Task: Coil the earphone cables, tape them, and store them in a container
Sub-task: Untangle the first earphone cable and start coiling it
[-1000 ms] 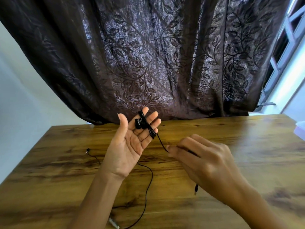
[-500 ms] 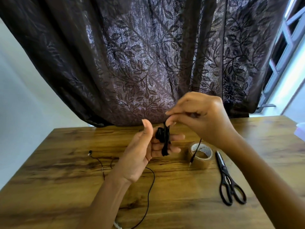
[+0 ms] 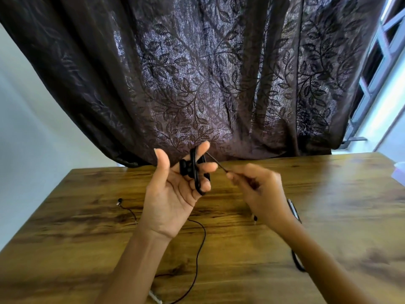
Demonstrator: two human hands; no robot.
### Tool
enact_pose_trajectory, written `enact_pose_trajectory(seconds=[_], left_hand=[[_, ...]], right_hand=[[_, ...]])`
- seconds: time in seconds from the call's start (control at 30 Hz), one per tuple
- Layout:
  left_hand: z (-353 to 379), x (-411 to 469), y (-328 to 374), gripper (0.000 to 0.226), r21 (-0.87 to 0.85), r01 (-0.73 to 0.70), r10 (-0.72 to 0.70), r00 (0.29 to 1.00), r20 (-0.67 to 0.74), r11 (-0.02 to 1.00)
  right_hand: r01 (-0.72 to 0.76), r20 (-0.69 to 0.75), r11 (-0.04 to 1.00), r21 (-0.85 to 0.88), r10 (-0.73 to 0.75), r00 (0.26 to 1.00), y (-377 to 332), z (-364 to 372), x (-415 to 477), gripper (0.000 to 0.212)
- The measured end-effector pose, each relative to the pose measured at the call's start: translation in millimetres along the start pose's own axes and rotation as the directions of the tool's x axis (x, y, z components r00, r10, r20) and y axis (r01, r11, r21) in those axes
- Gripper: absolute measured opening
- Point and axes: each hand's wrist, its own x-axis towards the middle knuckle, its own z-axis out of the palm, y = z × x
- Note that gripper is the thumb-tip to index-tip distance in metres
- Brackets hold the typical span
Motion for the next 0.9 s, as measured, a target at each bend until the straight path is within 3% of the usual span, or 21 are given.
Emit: enact_pose_trajectory(seconds=[0.2, 0.47, 0.67, 0.9], left_hand=[[-6, 3, -4, 0.062, -0.051, 0.001, -0.009, 0.988, -0.156, 0.999], [-15, 5, -4, 0.065, 0.143, -0.017, 0.044, 0.98, -0.193, 0.99], [-12, 5, -12, 0.085, 0.348, 0.038, 0.004, 0.993, -0.121, 0.937], [0, 5, -22, 0.079, 0.607, 0.05, -0.033, 0.999, -0.038, 0.793]], right_hand=[[0.299, 0.139, 0.892, -0.339, -0.267, 0.954, -10, 12, -39, 0.023], [0.442, 0.191, 0.8, -0.407, -0.398, 0.897, -31, -5, -31, 0.008], [0.52, 0.292, 0.777, -0.355, -0.437, 0.851, -53, -22, 0, 0.012], [0.413, 0.281, 0.906, -0.09, -0.375, 0.884, -61, -38, 46, 0.006]])
